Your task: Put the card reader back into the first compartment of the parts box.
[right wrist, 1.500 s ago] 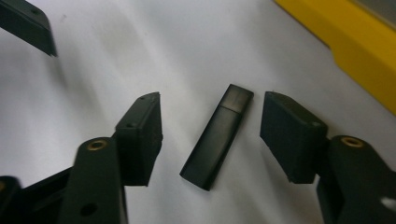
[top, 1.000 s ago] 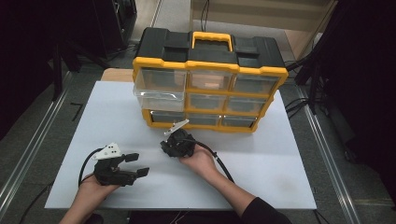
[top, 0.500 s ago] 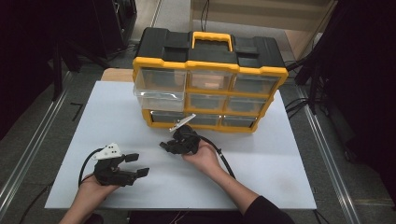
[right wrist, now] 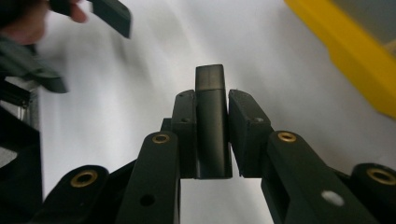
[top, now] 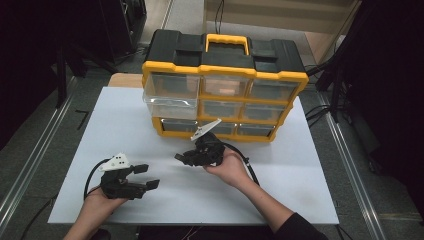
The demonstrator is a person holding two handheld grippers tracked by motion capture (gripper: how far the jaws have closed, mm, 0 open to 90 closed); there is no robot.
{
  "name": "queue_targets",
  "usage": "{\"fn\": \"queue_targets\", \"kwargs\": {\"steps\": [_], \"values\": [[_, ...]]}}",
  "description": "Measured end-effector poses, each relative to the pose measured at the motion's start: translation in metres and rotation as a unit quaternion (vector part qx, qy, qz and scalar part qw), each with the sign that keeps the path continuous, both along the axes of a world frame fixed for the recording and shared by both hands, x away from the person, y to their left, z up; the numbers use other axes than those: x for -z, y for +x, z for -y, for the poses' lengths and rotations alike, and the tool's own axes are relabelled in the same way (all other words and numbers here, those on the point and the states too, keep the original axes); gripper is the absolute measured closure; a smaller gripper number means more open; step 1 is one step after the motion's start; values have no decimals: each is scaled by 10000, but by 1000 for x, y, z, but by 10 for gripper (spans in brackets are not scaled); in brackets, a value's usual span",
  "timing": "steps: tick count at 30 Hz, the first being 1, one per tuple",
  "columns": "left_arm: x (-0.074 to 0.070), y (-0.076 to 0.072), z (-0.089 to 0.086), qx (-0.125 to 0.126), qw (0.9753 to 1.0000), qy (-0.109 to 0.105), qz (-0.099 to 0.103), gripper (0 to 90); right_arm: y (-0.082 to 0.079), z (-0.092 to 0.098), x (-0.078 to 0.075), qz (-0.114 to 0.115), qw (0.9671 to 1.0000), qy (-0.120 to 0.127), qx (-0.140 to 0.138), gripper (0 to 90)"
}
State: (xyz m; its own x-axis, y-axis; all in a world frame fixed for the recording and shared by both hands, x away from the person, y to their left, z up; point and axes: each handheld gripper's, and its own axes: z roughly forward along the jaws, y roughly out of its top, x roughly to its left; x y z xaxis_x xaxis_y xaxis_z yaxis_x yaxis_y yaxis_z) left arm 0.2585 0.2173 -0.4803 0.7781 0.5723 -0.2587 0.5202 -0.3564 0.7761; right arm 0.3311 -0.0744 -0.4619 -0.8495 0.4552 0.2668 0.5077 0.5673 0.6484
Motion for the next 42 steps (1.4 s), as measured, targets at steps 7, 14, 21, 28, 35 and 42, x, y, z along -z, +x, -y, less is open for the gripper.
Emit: {"fn": "queue_targets", "kwargs": {"steps": [7,14,21,28,35,42], "values": [[0,0,0,7,10000,-4,2,265,-2,18,-10,40,9992,93,-391,711],[0,0,0,28,10000,1,-4,265,-3,36,-18,69,9984,53,-564,712],[-1,0,1,28,10000,25,20,265,-2,52,-38,146,9981,7,-599,711],[-1,0,0,16,10000,19,23,265,-3,60,-62,128,9964,-8,-837,712],[-1,0,0,16,10000,29,21,265,-3,67,-85,102,9950,-54,-997,712],[0,0,0,0,10000,-1,-9,264,1,73,-104,138,9941,-28,-1075,712]]}}
